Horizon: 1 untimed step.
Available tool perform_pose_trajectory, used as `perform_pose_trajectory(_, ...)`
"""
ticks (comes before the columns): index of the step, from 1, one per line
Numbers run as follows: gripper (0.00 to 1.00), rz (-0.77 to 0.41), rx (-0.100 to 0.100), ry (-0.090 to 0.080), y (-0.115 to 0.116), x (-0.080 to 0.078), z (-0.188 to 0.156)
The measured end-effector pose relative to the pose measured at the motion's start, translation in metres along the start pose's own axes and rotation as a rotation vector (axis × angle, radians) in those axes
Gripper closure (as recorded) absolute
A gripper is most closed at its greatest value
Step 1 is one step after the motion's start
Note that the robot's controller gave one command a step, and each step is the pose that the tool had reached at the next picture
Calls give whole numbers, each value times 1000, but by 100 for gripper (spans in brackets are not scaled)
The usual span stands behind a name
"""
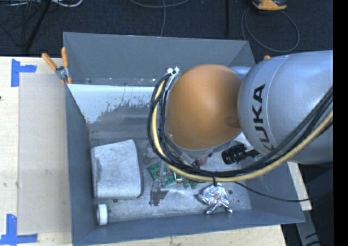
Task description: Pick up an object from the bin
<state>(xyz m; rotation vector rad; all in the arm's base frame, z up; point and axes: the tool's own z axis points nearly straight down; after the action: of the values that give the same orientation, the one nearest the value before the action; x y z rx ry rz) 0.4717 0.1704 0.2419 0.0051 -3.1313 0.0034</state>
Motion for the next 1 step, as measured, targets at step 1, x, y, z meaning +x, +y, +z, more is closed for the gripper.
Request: perform_pose_trajectory(1,0,-120,2,-3,-73,-51,79)
